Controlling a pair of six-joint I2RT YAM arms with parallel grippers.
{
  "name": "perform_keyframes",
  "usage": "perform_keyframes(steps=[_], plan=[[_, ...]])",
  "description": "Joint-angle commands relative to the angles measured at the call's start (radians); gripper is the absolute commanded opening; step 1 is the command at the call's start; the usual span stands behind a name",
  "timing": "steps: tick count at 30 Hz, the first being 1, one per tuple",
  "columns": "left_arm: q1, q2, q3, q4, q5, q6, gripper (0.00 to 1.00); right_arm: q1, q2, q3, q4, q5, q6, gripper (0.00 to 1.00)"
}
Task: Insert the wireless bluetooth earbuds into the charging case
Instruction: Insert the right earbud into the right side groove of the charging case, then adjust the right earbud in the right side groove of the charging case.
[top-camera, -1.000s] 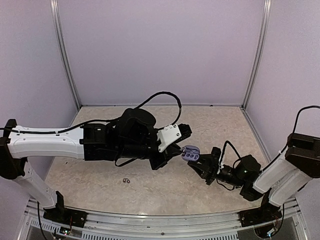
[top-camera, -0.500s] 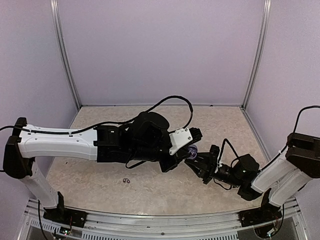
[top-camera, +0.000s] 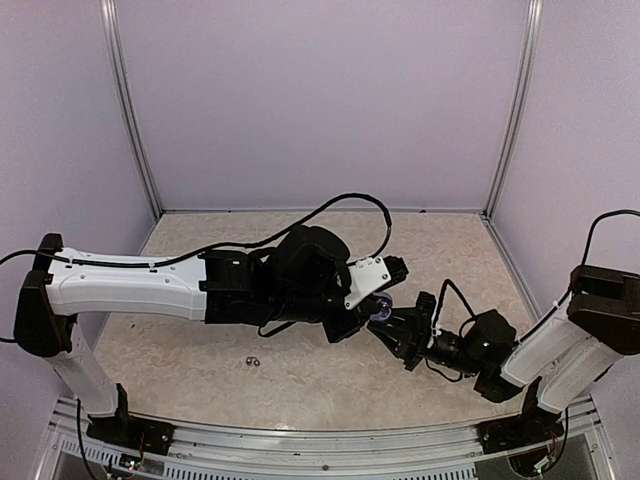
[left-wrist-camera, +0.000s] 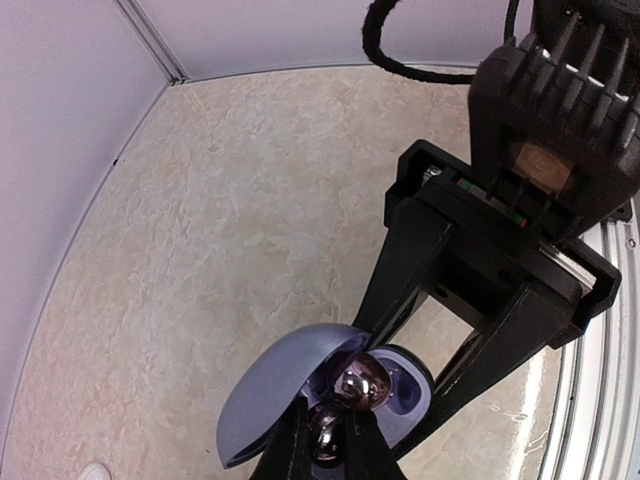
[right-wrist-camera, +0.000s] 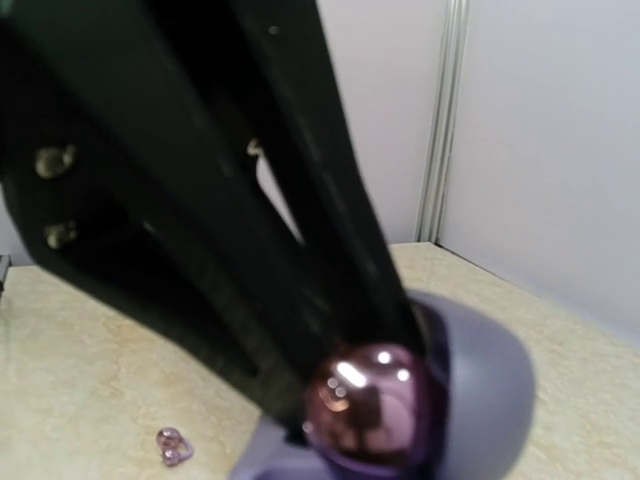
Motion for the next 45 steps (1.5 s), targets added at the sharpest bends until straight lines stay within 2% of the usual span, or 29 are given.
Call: perform_keyframes(steps=[1, 6, 12, 24, 29, 34, 36, 39, 45], plan=[[-0.008, 0.028, 0.024, -0.049, -0.022, 0.003, 0.14, 0.01, 0.003, 0.003, 0.122, 0.001, 0.041, 0.0], [-0.011, 0.028, 0.022, -0.062, -0.006, 0.016, 0.22, 0.011, 0.017, 0.003, 0.143, -0.001, 0.055, 0.0], [-0.01, 0.004, -0.001, -0.055, 0.024, 0.025, 0.24, 0.01, 0.023, 0.0, 0.16, 0.001, 0.06, 0.0], [-0.009, -0.024, -0.029, -0.074, 0.024, 0.032, 0.39, 0.01, 0.027, -0.008, 0.185, -0.003, 0.057, 0.0], [-0.008, -0.078, -0.08, -0.033, 0.039, 0.037, 0.42, 0.011, 0.031, -0.011, 0.186, -0.003, 0.046, 0.0], [0.017, -0.189, -0.18, 0.102, 0.083, -0.01, 0.45, 0.011, 0.028, -0.017, 0.179, -0.027, 0.024, 0.0], [0.042, -0.235, -0.21, 0.155, 0.118, -0.036, 0.43, 0.01, 0.021, -0.018, 0.179, -0.04, 0.023, 0.0], [0.073, -0.282, -0.243, 0.216, 0.17, -0.059, 0.3, 0.01, 0.007, -0.015, 0.165, -0.049, 0.021, 0.0], [0.045, -0.247, -0.19, 0.197, 0.207, -0.009, 0.15, 0.01, -0.032, -0.002, 0.096, -0.051, 0.024, 0.0]])
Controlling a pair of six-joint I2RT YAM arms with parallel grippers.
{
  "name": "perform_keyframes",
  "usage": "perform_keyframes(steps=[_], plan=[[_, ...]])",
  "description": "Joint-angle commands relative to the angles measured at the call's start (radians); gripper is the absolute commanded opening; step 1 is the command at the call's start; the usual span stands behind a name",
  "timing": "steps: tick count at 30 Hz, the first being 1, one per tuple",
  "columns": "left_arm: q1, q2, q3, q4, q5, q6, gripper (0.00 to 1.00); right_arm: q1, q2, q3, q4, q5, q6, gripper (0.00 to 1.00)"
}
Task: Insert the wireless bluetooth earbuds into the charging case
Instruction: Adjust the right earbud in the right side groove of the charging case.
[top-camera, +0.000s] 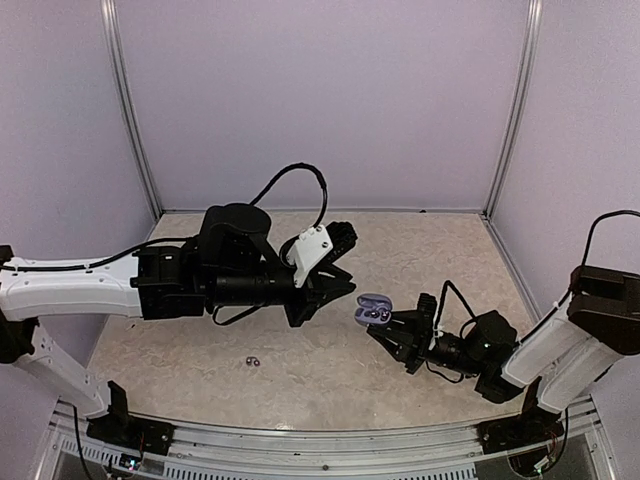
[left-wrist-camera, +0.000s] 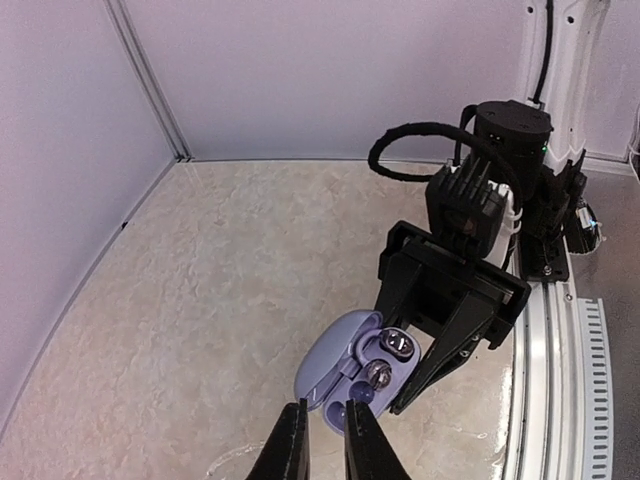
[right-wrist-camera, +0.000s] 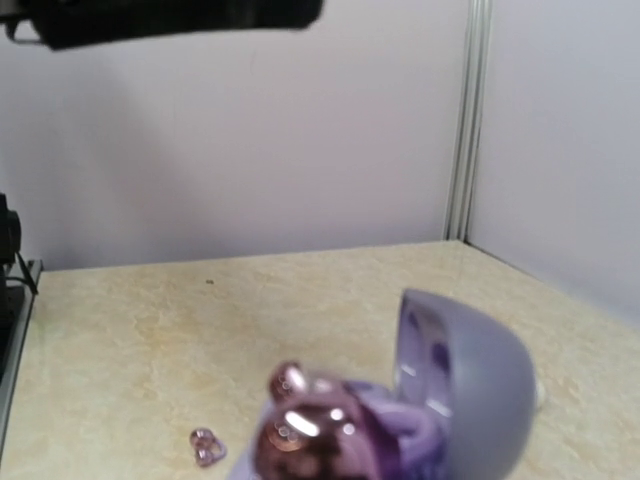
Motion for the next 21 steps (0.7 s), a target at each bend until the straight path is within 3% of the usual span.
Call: perform_keyframes(steps=[1, 9, 21], plan=[[-0.035, 0.06, 0.054, 0.013, 0.051, 0.028, 0.13, 0.009, -0.034, 0.008, 0.087, -0.013, -0.002, 0.0], [-0.061, 0.142, 0.114, -0.002, 0.062, 0.064, 0.06, 0.012, -0.015, 0.016, 0.09, -0.017, 0.018, 0.0], [-0.061, 0.203, 0.165, -0.02, 0.075, 0.075, 0.05, 0.013, -0.01, 0.023, 0.086, -0.024, 0.009, 0.0]])
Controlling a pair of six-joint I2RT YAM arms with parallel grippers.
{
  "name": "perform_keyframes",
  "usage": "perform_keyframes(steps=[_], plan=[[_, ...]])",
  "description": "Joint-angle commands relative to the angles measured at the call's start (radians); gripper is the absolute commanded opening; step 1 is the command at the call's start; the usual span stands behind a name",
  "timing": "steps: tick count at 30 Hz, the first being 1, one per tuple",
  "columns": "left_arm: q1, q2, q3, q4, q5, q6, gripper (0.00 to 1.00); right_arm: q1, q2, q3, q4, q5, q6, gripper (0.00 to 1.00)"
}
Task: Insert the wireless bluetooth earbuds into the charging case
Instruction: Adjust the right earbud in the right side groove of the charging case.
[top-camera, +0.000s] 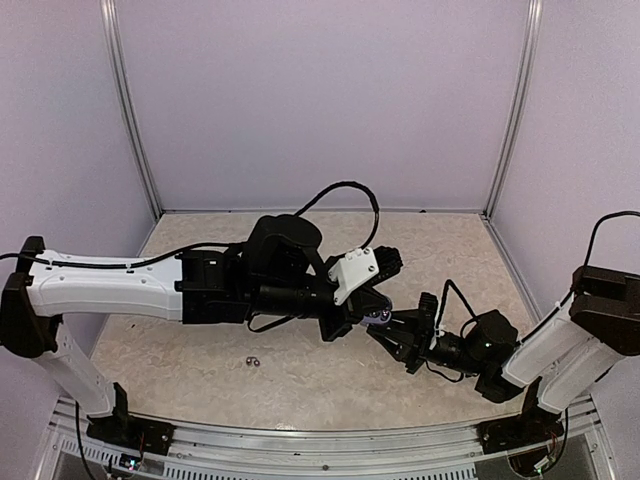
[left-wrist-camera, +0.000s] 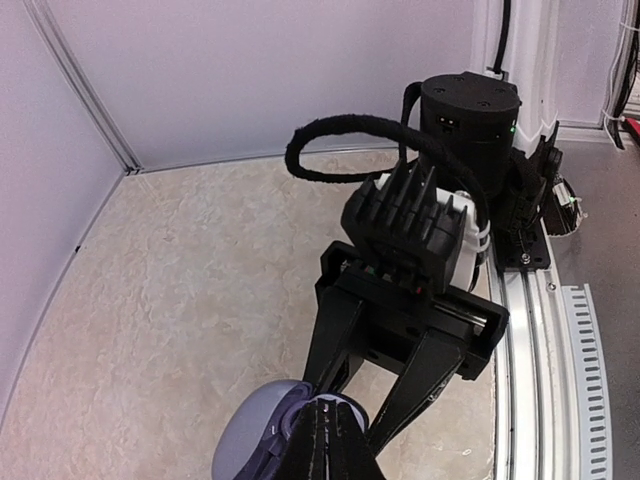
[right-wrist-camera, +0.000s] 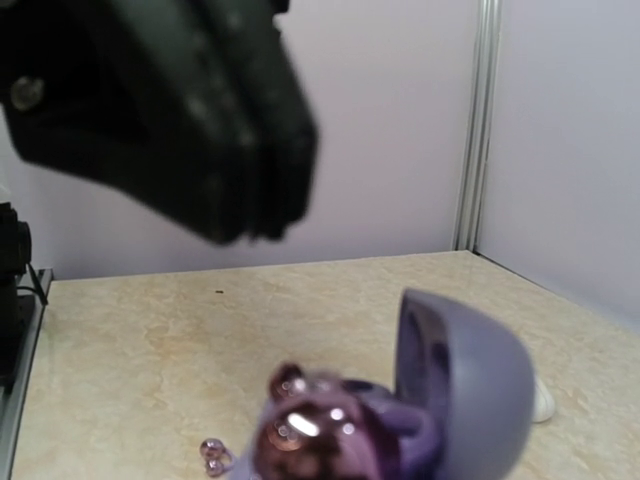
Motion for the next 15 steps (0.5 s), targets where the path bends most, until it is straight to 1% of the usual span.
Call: perform_keyframes(steps=[1, 15], plan=[[-0.003, 0.032, 0.039, -0.013, 0.018, 0.016, 0.05, 0.012, 0.005, 0.018, 0.089, -0.008, 0.001, 0.0], [-0.003, 0.097, 0.03, -0.067, -0.006, 0.023, 0.03, 0.012, -0.025, 0.013, 0.081, -0.005, -0.004, 0.0]])
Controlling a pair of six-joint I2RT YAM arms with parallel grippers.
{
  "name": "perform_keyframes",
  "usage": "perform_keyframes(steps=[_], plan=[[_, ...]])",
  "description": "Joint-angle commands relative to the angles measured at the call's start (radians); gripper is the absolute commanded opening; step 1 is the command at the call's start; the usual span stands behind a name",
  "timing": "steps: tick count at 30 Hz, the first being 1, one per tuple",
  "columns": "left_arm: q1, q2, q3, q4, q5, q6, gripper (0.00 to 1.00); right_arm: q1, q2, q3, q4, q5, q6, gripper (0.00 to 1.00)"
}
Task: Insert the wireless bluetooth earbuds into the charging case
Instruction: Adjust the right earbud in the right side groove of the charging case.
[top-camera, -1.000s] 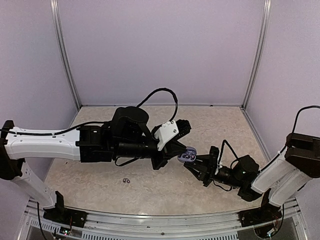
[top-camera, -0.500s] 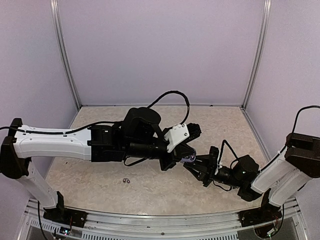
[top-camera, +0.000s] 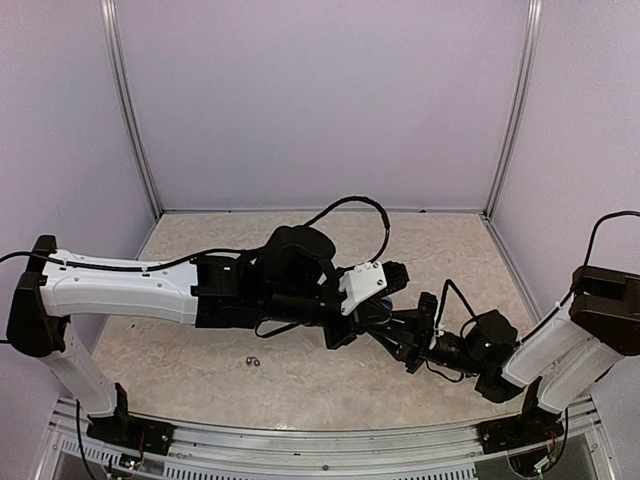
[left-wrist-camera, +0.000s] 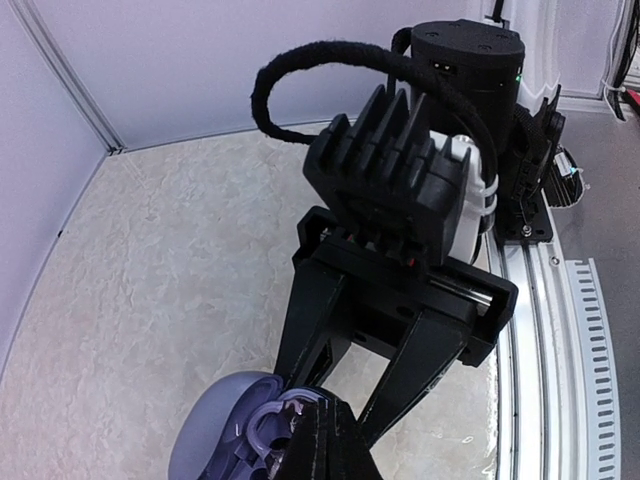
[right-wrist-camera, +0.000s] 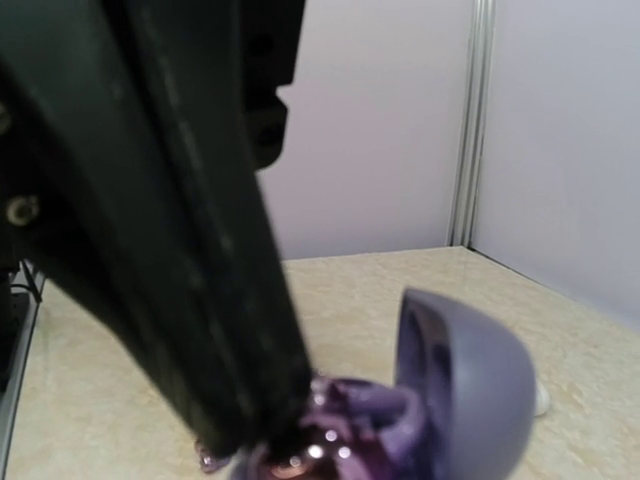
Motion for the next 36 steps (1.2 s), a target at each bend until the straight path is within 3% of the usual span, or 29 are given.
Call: perform_keyframes(steps=[1, 12, 25, 36], plan=[[-0.003, 0.039, 0.015, -0.053, -0.014, 0.011, 0.03, 0.012, -0.027, 0.013, 0.082, -0.013, -0.003, 0.0], [-0.015, 0.046, 0.011, -0.103, -0.05, 0.038, 0.02, 0.011, -0.031, 0.003, 0.12, -0.018, 0.01, 0.0], [-0.009, -0.138, -0.106, 0.065, -0.002, 0.003, 0.03, 0.011, -0.004, 0.0, 0.135, -0.017, 0.015, 0.0], [0.025, -0.127, -0.091, 0.055, -0.007, -0.003, 0.02, 0.011, -0.015, 0.005, 0.123, -0.028, 0.014, 0.0]])
